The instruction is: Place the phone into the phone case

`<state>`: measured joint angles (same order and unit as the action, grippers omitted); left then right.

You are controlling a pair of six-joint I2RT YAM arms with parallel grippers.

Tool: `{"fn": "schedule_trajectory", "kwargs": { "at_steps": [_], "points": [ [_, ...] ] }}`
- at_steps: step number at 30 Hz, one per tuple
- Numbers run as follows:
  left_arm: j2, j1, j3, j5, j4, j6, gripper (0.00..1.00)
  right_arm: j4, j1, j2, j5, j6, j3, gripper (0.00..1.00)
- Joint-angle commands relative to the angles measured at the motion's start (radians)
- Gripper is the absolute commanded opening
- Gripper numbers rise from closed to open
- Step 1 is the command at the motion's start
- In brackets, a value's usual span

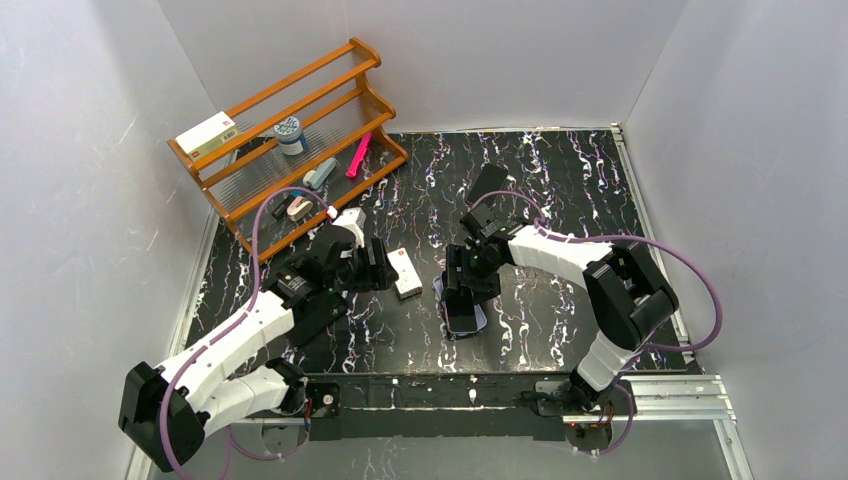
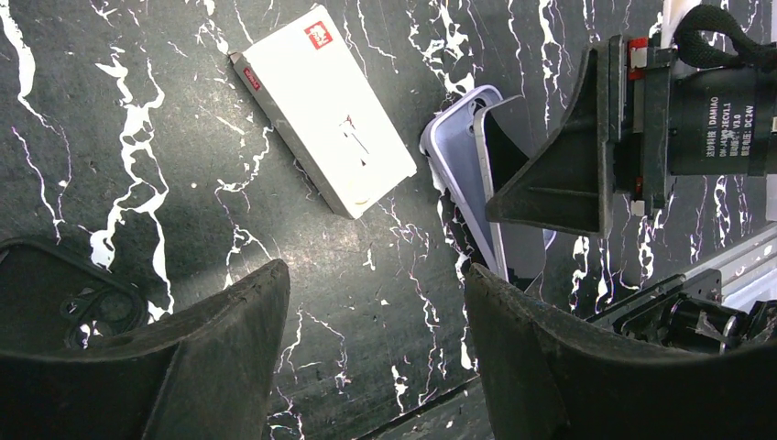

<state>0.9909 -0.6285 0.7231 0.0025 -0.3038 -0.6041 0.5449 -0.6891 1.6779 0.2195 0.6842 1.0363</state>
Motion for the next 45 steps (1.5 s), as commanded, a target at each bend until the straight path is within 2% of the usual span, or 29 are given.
{"fn": "schedule_trajectory", "kwargs": {
  "at_steps": [1,5,15,27,36,45],
  "points": [
    [-0.011,-0.002,0.035,-0.019,-0.023,0.009,0.67,-0.005,0.0,-0.018,0.061,-0.058,0.037,0.55],
    [-0.011,-0.002,0.035,-0.022,-0.024,0.006,0.67,0.04,0.0,-0.036,0.059,-0.106,0.083,0.51],
    [-0.012,-0.002,0.027,-0.03,-0.025,0.004,0.68,0.122,0.0,0.024,0.158,-0.28,0.161,0.5],
    [-0.018,-0.002,0.03,-0.039,-0.032,0.007,0.68,0.089,0.0,0.058,0.176,-0.389,0.145,0.52],
    [-0.011,-0.002,0.035,-0.038,-0.035,0.005,0.68,0.082,0.0,0.081,0.16,-0.409,0.116,0.59],
    [-0.004,-0.001,0.047,-0.021,-0.035,-0.007,0.68,0.107,0.0,0.029,0.128,-0.39,0.125,0.82]
  ]
}}
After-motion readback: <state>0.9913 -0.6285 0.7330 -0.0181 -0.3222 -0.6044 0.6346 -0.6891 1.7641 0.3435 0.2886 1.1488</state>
